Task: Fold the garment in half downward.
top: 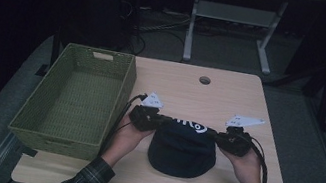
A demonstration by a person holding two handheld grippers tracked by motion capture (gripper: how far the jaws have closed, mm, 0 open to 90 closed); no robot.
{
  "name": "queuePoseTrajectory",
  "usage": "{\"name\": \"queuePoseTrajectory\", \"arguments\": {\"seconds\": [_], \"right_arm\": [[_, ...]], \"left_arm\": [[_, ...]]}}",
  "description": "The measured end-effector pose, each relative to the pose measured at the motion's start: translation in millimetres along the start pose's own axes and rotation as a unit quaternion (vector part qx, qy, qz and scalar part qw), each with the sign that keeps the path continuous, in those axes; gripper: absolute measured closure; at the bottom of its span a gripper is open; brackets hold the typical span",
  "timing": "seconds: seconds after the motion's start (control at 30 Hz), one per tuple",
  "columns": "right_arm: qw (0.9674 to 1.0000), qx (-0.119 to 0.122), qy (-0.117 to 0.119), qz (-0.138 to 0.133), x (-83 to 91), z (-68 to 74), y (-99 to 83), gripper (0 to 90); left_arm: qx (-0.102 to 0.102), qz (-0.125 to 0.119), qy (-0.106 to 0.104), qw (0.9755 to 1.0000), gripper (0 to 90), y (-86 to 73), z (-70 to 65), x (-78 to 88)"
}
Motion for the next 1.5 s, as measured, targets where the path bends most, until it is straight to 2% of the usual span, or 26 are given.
{"name": "queuePoseTrajectory", "arguments": {"seconds": [0.07, 0.1, 0.33, 0.53, 0.8, 0.93, 1.03, 1.1, 1.17, 1.27, 1.37, 1.5], "right_arm": [[1.0000, -0.002, 0.001, 0.002, 0.3, 0.6, -5.2, 89.9], [1.0000, -0.001, 0.004, 0.003, 0.8, 1.5, -7.8, 89.8], [0.9997, 0.007, 0.022, 0.009, 7.3, 19.1, -18.5, 89.9], [0.9993, 0.009, 0.031, 0.016, 7.5, 29.3, -26.9, 89.9], [0.9985, 0.013, 0.033, 0.042, 1.9, 38.0, -41.3, 89.9], [0.9980, 0.022, 0.022, 0.054, -4.1, 41.1, -48.6, 89.9], [0.9974, 0.019, 0.024, 0.065, -10.5, 42.4, -55.0, 90.0], [0.9976, 0.027, 0.017, 0.062, -14.0, 44.1, -59.4, 90.0], [0.9980, 0.022, 0.018, 0.056, -14.3, 44.0, -61.3, 90.0], [0.9980, 0.027, 0.013, 0.055, -14.2, 45.3, -61.4, 90.0], [0.9980, 0.027, 0.014, 0.056, -14.3, 45.2, -61.2, 90.0], [0.9979, 0.025, 0.016, 0.057, -14.3, 45.1, -61.2, 90.0]], "left_arm": [[-0.001, 0.008, -0.008, 0.9999, 89.9, -4.3, -2.9, -1.5], [0.000, 0.005, -0.013, 0.9999, 89.9, -6.5, -6.5, -0.4], [-0.009, 0.007, -0.040, 0.9991, 89.9, -18.5, -28.9, 7.6], [-0.010, 0.024, -0.056, 0.9981, 89.9, -35.1, -41.8, 6.2], [-0.003, 0.050, -0.055, 0.9972, 89.9, -55.4, -45.9, 0.7], [-0.017, 0.074, -0.045, 0.9961, 89.9, -61.1, -50.2, -7.9], [-0.025, 0.086, -0.036, 0.9953, 90.0, -65.3, -52.0, -14.3], [-0.028, 0.087, -0.033, 0.9953, 90.0, -65.7, -52.5, -16.0], [-0.025, 0.087, -0.032, 0.9954, 90.0, -65.3, -53.1, -15.4], [-0.026, 0.079, -0.034, 0.9960, 89.9, -58.2, -53.4, -9.0], [-0.029, 0.049, -0.027, 0.9980, 89.9, -41.9, -49.8, -0.2], [-0.032, 0.019, -0.009, 0.9993, 89.9, -19.5, -38.6, -0.4]]}}
Point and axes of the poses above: each handheld gripper's, and its own axes: x roughly backward along the jaws, y roughly out of its top, z roughly to its left, the point moved 1 cm from there along -x, roughly forward along the jaws, and after that the axes turned 3 degrees about -y, right-handed, at the moved point
